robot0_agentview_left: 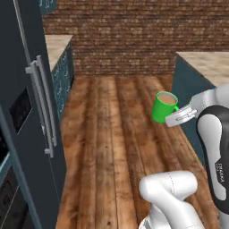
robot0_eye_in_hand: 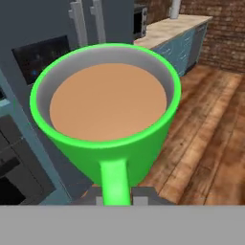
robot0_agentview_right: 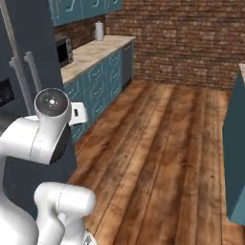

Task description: Pick the cup of tea, navigate to the dining table, and place it on the saucer.

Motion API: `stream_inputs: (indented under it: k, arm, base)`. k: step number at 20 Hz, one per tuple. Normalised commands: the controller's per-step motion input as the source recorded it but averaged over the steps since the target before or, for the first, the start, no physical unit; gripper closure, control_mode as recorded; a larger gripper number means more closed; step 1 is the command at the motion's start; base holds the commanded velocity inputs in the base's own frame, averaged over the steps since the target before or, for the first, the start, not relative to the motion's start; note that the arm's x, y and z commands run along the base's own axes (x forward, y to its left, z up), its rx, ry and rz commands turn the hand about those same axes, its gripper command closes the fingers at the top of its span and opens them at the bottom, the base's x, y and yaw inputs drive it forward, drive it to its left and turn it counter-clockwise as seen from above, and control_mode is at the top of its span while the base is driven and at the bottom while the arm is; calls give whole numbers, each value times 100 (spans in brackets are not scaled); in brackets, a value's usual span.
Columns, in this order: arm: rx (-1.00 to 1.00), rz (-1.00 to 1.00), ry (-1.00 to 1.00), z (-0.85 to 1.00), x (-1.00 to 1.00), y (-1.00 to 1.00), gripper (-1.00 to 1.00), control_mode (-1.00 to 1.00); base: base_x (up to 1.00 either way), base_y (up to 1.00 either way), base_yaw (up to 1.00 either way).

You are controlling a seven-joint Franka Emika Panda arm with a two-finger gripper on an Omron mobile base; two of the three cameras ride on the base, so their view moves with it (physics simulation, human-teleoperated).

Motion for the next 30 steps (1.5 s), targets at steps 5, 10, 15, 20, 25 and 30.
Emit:
stream_inputs:
  k: [5,10,15,20,25,30]
  arm:
    - [0,0,0,0,0,0,100,100]
    - [0,0,0,0,0,0,100,100]
    - [0,0,0,0,0,0,100,100]
    - [0,0,0,0,0,0,100,100]
    - [0,0,0,0,0,0,100,100]
    - [0,0,0,0,0,0,100,100]
  base:
    - [1,0,-92]
    - [32,2,-74]
    - [100,48,-5]
    - [100,45,0]
    - [100,38,0]
    - [100,42,0]
